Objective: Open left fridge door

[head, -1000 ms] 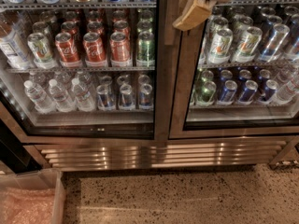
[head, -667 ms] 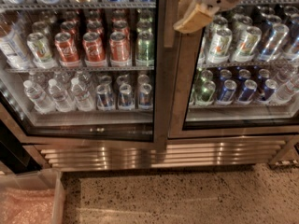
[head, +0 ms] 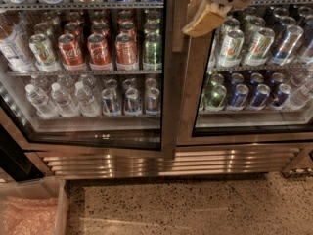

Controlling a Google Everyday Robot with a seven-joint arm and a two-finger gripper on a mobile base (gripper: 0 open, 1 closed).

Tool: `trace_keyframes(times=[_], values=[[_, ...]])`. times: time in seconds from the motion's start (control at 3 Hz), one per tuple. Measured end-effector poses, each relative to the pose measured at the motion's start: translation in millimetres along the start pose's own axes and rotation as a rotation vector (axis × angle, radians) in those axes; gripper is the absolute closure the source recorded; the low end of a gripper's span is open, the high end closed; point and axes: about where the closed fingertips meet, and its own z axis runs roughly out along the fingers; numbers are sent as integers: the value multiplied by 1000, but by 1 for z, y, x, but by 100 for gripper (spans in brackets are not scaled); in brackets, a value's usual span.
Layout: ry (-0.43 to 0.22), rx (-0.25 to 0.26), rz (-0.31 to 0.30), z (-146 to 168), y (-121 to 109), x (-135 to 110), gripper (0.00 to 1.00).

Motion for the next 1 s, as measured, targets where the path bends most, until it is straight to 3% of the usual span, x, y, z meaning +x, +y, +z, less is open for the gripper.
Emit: trace_keyframes(times=[0.33, 0.67, 1.0], values=[[0, 0, 0, 0, 0, 0, 58], [0, 0, 0, 0, 0, 0, 58], [0, 0, 0, 0, 0, 0, 82]])
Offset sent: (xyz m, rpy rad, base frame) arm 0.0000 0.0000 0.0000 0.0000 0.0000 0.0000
